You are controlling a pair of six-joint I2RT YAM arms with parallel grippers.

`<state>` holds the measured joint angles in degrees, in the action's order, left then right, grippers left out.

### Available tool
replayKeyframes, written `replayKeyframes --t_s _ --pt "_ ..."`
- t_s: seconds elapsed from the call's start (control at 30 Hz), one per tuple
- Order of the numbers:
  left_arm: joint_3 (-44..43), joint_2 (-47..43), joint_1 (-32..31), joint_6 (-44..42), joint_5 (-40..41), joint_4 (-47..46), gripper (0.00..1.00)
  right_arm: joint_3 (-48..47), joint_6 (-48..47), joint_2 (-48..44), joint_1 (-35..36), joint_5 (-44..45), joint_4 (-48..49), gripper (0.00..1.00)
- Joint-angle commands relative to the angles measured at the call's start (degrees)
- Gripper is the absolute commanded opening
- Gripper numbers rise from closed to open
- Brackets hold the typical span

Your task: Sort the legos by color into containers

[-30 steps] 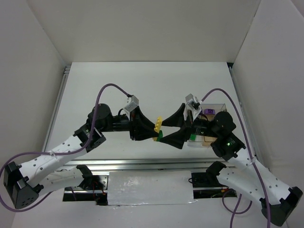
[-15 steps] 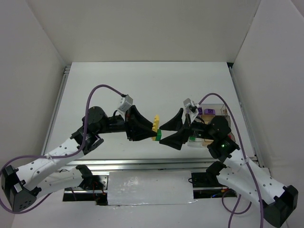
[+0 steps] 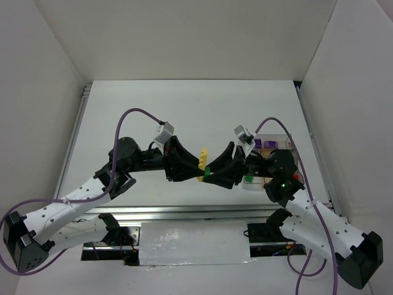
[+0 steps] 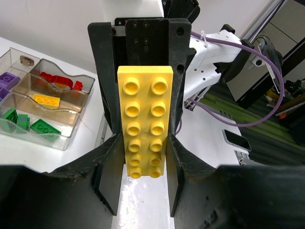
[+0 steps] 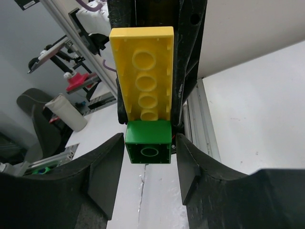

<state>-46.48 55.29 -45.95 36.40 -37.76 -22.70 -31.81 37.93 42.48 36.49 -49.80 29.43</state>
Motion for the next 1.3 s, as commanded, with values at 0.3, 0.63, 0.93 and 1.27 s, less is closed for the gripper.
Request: replayKeyframes --t_s 0.3,0.63,0.93,1.27 --pt "-1.33 -3.95 -0.19 -2.91 3.82 2.12 0.00 -0.01 -11.20 -6.61 0.95 5.59 -8.86 0.00" --pt "-1.51 -12.83 0.34 -8.10 14.19 12.66 0.00 1.68 -17.28 -12.43 -10.73 19.70 -31.39 0.00" --pt "-2.56 -14.07 0.51 -8.81 27.82 26.29 0.00 -3.79 -0.59 9.11 -20.58 65.31 -49.55 0.06" --pt "-3.18 -10.21 0.51 -8.89 31.34 28.15 0.00 -3.34 0.65 12.10 -20.76 68.53 -49.91 0.53"
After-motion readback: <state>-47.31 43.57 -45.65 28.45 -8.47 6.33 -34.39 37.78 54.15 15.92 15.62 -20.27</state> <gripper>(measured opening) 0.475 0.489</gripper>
